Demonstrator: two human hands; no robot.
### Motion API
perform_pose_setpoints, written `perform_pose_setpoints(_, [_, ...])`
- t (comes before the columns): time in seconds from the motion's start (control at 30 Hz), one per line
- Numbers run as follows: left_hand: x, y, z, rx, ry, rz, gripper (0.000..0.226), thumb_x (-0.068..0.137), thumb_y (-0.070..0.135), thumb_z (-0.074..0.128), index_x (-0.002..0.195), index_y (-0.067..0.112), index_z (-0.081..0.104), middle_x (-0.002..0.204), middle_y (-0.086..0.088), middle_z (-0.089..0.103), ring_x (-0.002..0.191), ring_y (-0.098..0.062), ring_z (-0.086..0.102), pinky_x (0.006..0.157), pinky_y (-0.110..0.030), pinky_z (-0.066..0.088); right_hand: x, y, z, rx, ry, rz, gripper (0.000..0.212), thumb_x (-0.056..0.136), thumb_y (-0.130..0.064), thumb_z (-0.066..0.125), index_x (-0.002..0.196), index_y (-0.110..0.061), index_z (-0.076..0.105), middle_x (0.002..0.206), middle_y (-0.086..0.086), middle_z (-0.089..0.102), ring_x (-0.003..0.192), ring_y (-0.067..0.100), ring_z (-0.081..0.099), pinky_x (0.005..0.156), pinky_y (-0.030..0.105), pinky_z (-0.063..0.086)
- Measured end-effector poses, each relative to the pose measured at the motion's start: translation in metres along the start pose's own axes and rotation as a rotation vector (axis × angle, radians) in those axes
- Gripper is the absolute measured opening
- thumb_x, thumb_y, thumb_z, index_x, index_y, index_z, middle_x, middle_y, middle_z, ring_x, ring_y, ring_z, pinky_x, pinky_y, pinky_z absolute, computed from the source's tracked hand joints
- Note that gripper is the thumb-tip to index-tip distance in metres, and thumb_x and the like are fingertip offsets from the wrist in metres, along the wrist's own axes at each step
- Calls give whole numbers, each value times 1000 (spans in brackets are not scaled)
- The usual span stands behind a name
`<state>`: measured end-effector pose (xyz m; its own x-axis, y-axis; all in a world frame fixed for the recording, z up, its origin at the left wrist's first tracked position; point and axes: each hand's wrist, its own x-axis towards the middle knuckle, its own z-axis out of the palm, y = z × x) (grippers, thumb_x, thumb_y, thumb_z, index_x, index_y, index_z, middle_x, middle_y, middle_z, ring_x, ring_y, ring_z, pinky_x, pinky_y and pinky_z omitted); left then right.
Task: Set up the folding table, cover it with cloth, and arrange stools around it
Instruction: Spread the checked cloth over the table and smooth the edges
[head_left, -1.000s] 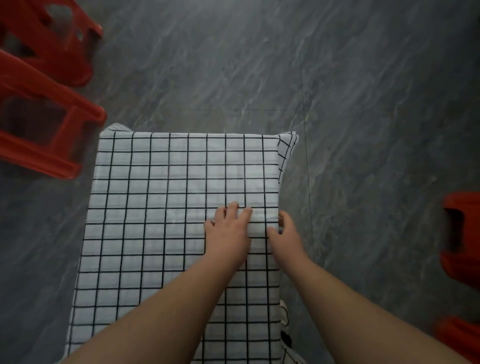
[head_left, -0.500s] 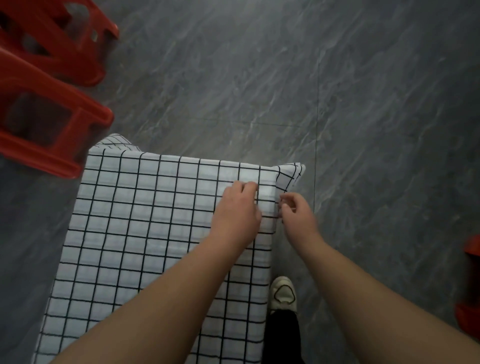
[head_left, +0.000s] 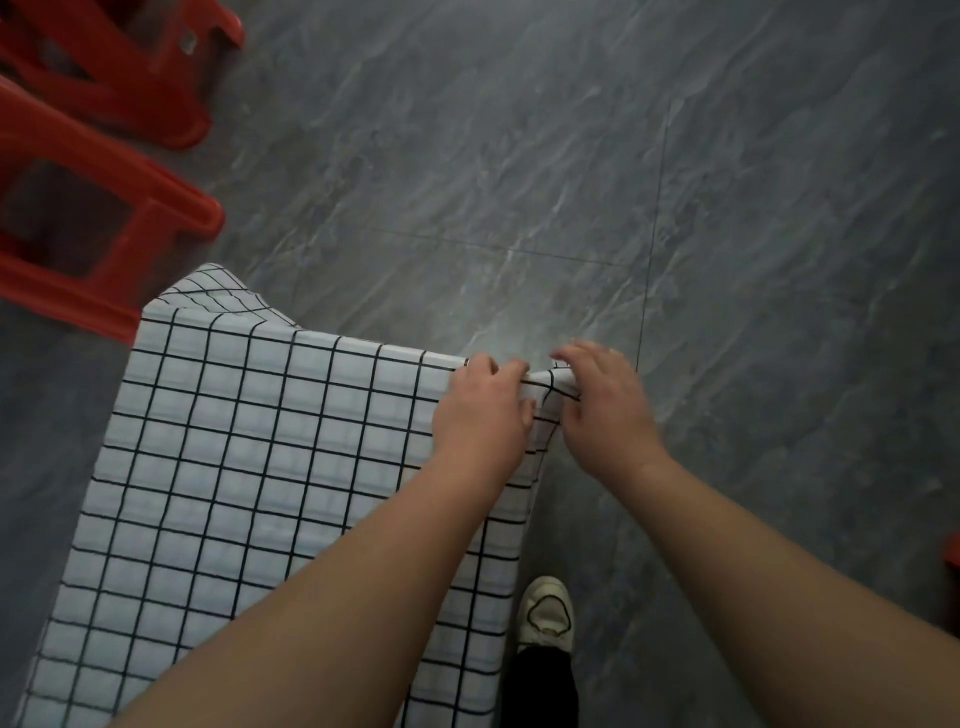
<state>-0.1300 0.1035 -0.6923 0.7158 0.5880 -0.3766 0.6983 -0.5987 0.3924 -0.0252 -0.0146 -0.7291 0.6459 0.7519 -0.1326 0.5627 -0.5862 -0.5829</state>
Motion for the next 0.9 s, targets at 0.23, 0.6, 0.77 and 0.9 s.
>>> perform_pose_setpoints(0.23, [1, 4, 4, 4, 9, -34, 36, 94, 37, 56, 130, 31, 53, 120, -3, 46, 114, -24, 44, 85, -38, 44, 36, -2, -7, -253, -402, -78, 33, 92, -20, 52, 121, -29, 67, 115, 2, 73, 114, 26, 63, 116, 44, 23])
perform_pose_setpoints(0.6, [2, 0, 3, -26, -38, -50, 37, 95, 37, 57, 131, 32, 52, 123, -2, 44, 116, -23, 43, 87, -37, 43, 32, -7, 2, -98, -394, 169, 21, 91, -22, 57, 95, -21, 77, 88, 13, 73, 87, 35, 65, 68, 38, 49])
perform_pose_setpoints(0.77, [4, -1, 2, -53, -40, -55, 37, 95, 38, 57, 131, 33, 51, 123, 0, 43, 117, -22, 42, 90, -37, 43, 32, -5, 2, -52, -400, 247, 21, 94, -19, 56, 81, -15, 72, 82, 16, 71, 85, 35, 64, 64, 34, 35])
perform_pose_setpoints(0.9, [5, -1, 6, -66, -60, -67, 47, 94, 38, 56, 139, 29, 45, 130, -3, 43, 123, -24, 39, 100, -39, 40, 32, -4, 6, -78, -426, 318, 22, 96, -23, 55, 78, -21, 66, 91, 17, 71, 93, 35, 64, 65, 31, 31])
